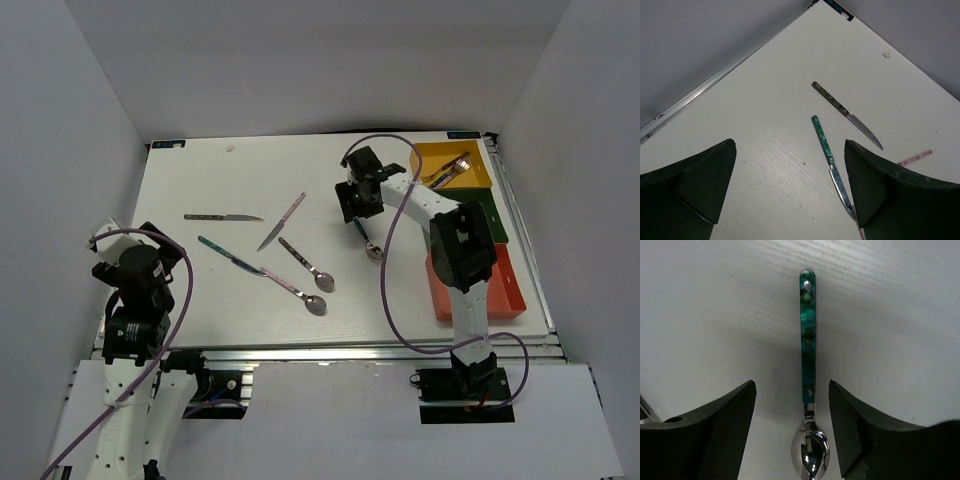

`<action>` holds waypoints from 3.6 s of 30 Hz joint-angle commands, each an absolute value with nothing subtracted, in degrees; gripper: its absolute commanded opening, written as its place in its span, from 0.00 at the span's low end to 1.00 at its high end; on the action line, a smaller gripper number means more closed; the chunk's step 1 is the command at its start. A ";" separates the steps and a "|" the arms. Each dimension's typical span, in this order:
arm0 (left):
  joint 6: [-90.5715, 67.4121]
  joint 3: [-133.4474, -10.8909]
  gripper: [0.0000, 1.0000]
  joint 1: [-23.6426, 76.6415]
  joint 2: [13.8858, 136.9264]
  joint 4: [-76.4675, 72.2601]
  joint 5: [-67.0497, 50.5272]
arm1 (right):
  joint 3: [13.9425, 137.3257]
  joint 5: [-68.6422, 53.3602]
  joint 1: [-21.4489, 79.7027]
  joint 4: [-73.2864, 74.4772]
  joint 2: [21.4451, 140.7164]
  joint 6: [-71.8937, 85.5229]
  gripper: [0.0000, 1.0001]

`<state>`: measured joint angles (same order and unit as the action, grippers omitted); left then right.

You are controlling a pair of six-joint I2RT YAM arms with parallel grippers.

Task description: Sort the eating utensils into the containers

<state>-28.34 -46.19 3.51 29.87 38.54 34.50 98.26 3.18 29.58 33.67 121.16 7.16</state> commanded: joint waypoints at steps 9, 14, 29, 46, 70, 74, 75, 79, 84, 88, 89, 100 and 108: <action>-28.21 -45.88 0.98 3.25 29.71 38.23 34.45 | 88.08 5.89 31.03 30.68 121.38 3.96 0.32; -28.30 -45.88 0.98 3.34 29.71 38.41 34.72 | 87.01 6.07 31.03 28.83 119.98 4.57 0.02; -28.21 -45.79 0.98 3.52 29.36 38.32 34.54 | 52.12 1.46 3.62 1.57 78.67 42.35 0.00; -28.21 -45.79 0.98 3.52 28.92 38.15 34.63 | 57.92 0.53 -10.81 3.69 86.76 44.92 0.73; -28.74 -45.97 0.98 3.52 29.53 38.67 35.77 | 86.73 6.95 49.74 22.50 114.15 5.19 0.73; -28.74 -45.97 0.98 3.51 29.36 38.67 35.68 | 88.68 8.34 52.20 22.94 119.08 5.19 0.66; -28.74 -45.97 0.98 3.52 29.44 38.67 35.68 | 88.94 8.78 52.47 22.94 119.87 5.27 0.63; -28.74 -45.88 0.98 3.43 29.44 38.67 35.51 | 89.30 12.12 52.73 23.64 122.95 5.71 0.36; -28.65 -45.79 0.98 3.60 29.09 38.58 35.42 | 86.32 12.75 53.17 21.37 119.98 7.55 0.00; -28.74 -45.88 0.98 3.60 28.83 38.58 35.51 | 76.77 9.58 51.16 15.48 105.18 12.03 0.00; -28.74 -45.79 0.98 3.60 28.65 38.67 35.59 | 74.64 8.36 47.85 13.99 102.16 13.78 0.00; -28.65 -45.79 0.98 3.69 28.65 38.50 35.25 | 51.23 13.79 9.84 1.14 82.43 45.78 0.00; -28.56 -45.88 0.98 3.87 28.92 38.50 35.24 | 59.67 9.85 -3.24 6.15 90.52 45.35 0.00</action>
<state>-28.53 -46.17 3.60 28.75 38.54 35.14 54.96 11.33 -1.15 6.26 90.08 43.53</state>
